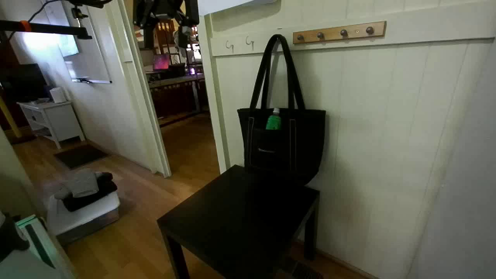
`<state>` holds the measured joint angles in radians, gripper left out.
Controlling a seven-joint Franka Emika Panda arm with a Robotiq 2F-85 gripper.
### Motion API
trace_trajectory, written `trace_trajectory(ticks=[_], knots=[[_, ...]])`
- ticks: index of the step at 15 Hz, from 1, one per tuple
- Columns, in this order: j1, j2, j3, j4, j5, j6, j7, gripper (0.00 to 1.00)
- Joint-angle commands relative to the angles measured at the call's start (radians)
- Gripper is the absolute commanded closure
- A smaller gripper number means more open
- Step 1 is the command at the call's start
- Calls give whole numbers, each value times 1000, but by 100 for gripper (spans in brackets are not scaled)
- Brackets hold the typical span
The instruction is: Remove the green bottle from the bag and put it on the table.
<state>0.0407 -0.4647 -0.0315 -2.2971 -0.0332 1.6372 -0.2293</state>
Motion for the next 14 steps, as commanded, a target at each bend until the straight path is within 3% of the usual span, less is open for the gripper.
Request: trace_trajectory(ticks=[1,6,9,14], knots=[[1,1,0,2,0,-2,1,0],[1,1,0,2,0,-2,1,0],[-35,37,20,0,-60,60,124,0],[-47,138,-9,10,-9,311,170,0]])
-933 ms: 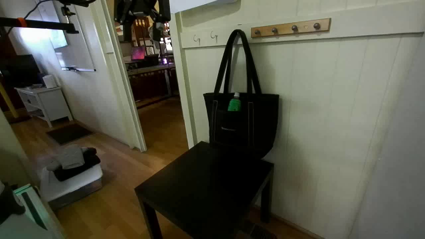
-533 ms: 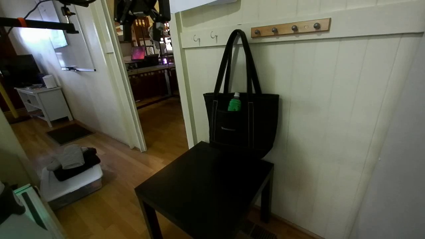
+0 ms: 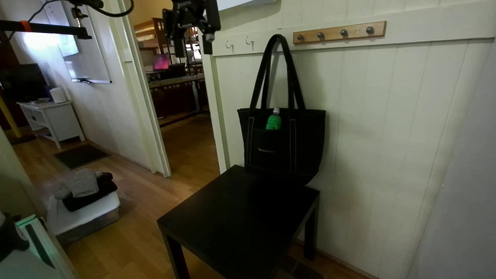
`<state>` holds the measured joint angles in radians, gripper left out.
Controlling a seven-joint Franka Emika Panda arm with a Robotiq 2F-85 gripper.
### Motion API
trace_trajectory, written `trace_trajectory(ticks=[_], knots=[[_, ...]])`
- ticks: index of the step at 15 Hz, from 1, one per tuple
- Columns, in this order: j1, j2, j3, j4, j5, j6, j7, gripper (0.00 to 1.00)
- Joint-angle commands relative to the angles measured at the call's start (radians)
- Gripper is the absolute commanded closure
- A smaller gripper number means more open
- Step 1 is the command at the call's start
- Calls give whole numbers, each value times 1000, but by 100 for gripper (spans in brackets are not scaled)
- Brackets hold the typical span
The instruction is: Remove the green bottle from the bag and put it on the table.
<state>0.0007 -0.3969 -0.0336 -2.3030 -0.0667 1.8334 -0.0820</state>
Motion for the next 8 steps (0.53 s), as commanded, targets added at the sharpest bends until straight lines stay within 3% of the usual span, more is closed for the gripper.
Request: trace_trajectory(ticks=[1,6,8], knots=[[-6,105,-10,29,36,165,23,0],[5,257,-4,87,58,371,-8,0],[5,313,2,103,59,506,-2,0]])
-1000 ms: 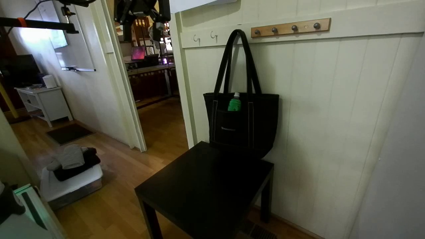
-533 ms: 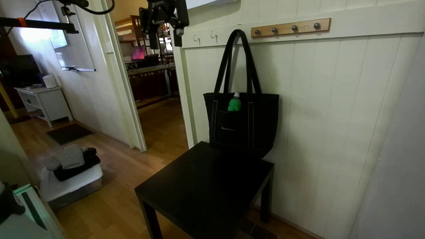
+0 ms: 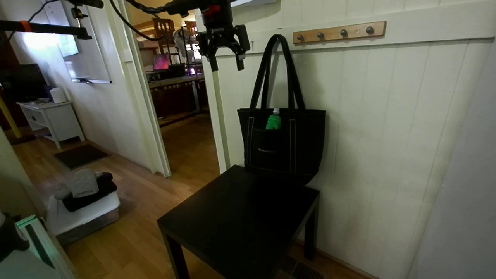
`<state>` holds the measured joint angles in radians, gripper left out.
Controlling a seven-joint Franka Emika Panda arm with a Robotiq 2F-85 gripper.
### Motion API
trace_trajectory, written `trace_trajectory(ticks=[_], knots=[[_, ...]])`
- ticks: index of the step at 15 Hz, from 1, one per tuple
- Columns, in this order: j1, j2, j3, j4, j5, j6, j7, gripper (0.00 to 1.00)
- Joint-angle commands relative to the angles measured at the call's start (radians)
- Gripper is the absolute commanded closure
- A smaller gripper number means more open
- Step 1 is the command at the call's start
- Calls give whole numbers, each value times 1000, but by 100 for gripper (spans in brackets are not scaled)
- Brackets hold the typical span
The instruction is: Remove the green bottle from the bag and put it on the table.
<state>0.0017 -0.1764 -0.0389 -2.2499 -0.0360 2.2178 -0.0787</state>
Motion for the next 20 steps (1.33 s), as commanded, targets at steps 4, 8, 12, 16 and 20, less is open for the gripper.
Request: trace_trajectory(ticks=[4,8,12,16,20], knots=[[6,210,16,96,108,284,-15,0],[-2,219,23,95,90,266,1,0],[-3,236,24,111,93,265,1,0],[-10,309,18,141,98,359,11,0],[-25,423,26,195,102,491,-44,0]])
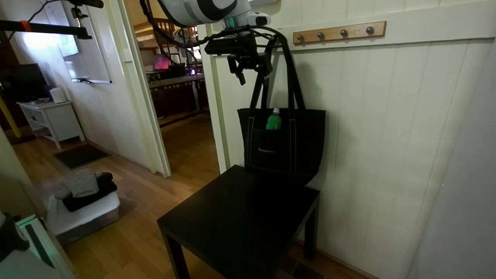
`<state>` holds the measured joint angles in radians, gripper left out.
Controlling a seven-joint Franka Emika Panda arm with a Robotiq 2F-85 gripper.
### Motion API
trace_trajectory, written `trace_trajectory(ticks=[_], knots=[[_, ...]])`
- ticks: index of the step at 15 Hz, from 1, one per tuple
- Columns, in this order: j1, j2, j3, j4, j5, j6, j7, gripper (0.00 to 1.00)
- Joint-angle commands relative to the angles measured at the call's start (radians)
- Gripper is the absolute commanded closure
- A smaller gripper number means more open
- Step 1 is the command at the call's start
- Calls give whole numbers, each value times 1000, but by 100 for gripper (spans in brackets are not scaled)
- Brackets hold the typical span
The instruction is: Remove the green bottle from the bag and put it on the table.
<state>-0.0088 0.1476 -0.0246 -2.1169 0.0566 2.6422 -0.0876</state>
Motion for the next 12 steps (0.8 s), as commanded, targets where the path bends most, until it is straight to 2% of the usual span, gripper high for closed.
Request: trace_trajectory(ticks=[1,12], knots=[[-21,131,19,83,20,82,-51,0],[-53,450,98,407,-2,77,-144,0]])
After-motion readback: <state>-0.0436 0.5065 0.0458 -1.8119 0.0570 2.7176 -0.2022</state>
